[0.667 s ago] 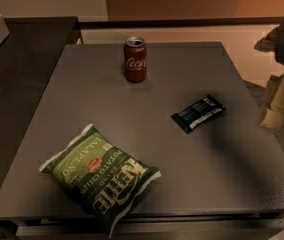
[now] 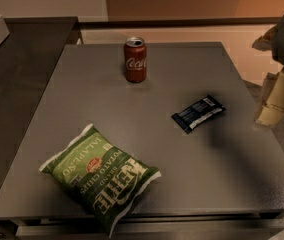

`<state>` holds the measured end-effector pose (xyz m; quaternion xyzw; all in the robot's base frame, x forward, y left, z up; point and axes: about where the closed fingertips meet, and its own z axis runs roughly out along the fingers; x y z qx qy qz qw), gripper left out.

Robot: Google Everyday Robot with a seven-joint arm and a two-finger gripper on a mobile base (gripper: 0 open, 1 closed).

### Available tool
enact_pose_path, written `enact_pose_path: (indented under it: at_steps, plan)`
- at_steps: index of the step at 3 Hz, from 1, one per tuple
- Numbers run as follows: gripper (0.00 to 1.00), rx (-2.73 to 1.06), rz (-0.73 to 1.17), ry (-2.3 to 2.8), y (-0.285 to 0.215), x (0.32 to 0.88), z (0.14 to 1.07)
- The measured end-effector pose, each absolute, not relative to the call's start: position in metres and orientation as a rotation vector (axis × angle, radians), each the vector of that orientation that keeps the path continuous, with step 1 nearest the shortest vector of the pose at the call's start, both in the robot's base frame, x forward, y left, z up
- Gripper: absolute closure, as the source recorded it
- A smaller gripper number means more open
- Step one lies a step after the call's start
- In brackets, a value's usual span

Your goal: Move coke can near green jalapeno chip bag

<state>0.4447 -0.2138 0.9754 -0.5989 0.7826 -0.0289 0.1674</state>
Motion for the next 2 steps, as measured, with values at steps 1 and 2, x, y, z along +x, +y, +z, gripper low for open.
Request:
enact_pose_path:
  at_steps: [1,2]
  plan:
    - [0.00,-1.675,-0.040,2.203,-0.205,0.462,0.969]
    - [0.00,-1.627,0.011,2.174,-0.194,0.488,0.961]
